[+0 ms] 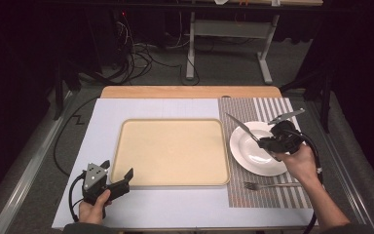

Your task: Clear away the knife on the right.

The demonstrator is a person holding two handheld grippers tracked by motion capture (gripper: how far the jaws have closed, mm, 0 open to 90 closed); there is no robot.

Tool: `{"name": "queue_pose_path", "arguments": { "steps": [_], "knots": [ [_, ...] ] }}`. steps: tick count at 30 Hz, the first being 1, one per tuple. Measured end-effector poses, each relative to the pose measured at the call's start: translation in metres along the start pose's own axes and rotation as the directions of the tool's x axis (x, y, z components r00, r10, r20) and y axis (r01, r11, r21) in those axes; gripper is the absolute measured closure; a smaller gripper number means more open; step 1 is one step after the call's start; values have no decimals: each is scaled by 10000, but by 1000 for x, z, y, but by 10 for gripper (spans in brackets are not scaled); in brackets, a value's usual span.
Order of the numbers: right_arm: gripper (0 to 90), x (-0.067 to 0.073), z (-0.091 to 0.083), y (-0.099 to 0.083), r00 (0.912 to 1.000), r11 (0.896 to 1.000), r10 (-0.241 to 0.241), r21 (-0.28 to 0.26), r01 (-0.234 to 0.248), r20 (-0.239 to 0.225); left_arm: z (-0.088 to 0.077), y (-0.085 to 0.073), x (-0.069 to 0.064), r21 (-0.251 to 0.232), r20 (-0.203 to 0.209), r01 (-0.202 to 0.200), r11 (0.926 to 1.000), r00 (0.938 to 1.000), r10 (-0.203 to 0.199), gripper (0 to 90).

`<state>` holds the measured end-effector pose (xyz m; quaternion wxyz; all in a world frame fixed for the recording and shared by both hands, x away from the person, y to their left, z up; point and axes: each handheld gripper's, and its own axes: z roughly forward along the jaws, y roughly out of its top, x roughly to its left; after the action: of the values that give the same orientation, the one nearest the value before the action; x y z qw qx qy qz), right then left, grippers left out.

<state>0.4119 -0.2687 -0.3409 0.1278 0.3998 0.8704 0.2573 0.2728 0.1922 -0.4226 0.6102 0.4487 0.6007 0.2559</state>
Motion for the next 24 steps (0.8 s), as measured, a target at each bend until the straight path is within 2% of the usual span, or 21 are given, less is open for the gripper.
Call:
{"name": "queue_pose_path", "arguments": {
  "steps": [7,12,16,24],
  "knots": [
    [801,18,6,2,9989,9995,-302,-66,300,-372,0,0,0,25,17,3,10000,10000,-3,159],
    [801,28,10,1,9971,9993,-343,-161,333,-680,0,0,-1,11,32,-22,10000,10000,22,159],
    [801,38,14,1,9970,9983,-561,-160,553,-542,0,0,-1,14,36,-20,10000,10000,20,159],
    [801,54,21,1,9939,9977,-673,-158,662,-872,0,-1,-1,29,42,8,10000,10000,-9,159]
  ]
}}
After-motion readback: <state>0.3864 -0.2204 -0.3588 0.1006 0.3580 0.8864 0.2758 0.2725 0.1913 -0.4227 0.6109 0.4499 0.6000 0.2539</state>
